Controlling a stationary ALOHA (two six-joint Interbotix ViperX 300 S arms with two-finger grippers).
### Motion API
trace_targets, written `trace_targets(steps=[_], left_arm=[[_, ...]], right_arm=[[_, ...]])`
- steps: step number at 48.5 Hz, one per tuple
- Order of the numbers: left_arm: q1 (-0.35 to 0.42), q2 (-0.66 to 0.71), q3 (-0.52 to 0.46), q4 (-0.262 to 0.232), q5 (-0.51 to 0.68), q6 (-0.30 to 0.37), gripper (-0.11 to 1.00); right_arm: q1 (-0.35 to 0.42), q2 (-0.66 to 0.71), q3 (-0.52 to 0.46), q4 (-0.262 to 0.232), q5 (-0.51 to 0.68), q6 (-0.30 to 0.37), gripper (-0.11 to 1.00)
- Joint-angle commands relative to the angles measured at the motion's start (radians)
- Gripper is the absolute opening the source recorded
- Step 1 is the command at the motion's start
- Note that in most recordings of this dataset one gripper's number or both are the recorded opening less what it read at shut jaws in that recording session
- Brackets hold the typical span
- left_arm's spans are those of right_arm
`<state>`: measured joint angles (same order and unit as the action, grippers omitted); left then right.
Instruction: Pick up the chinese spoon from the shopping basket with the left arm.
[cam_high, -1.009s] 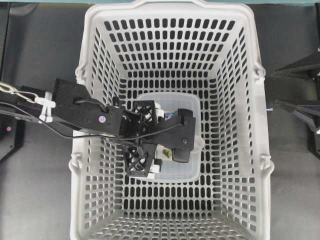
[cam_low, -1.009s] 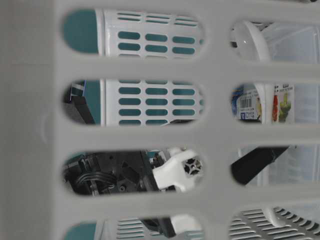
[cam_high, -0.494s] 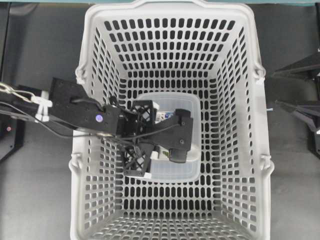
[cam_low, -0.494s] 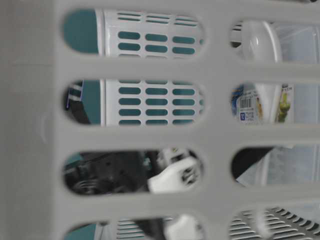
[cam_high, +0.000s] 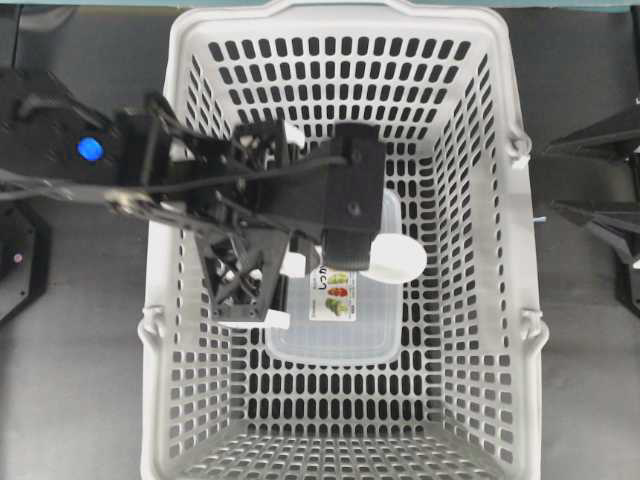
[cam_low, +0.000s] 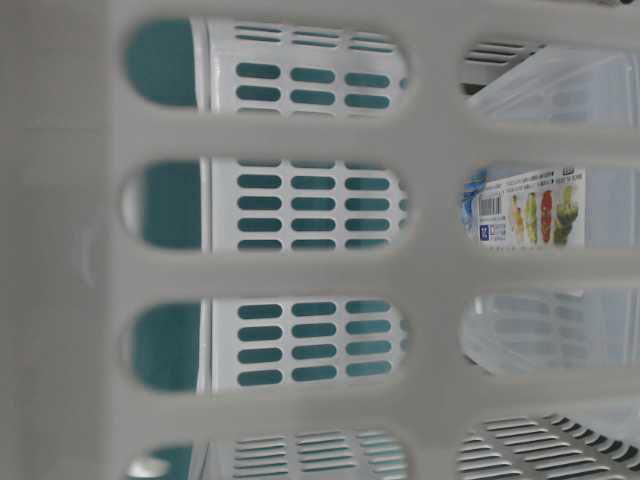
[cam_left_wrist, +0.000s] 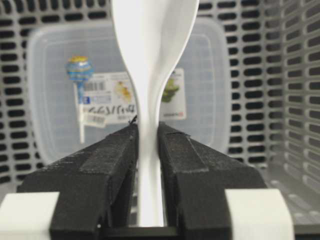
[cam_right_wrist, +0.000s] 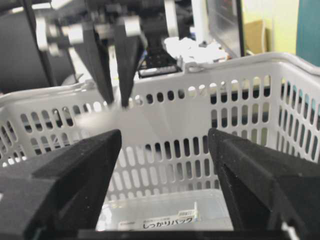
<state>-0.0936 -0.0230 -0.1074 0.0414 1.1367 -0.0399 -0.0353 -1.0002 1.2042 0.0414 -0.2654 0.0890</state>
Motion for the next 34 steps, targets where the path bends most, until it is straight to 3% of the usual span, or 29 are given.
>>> trace_targets(steps=[1, 18, 34], left_arm=[[-0.002, -0.021, -0.063, 0.003, 0.041, -0.002, 0.12], [0.003, 0.0, -0.069, 0.003, 0.049, -0.009, 0.12], [0.015, 0.008, -0.061, 0.003, 0.049, -0.118, 0.12]], right_arm=[[-0.005, 0.006, -0.006, -0.002, -0.006, 0.0, 0.68], [-0.005, 0.005, -0.005, -0.002, -0.006, 0.002, 0.68], [-0.003, 0.003, -0.005, -0.002, -0.006, 0.002, 0.68]])
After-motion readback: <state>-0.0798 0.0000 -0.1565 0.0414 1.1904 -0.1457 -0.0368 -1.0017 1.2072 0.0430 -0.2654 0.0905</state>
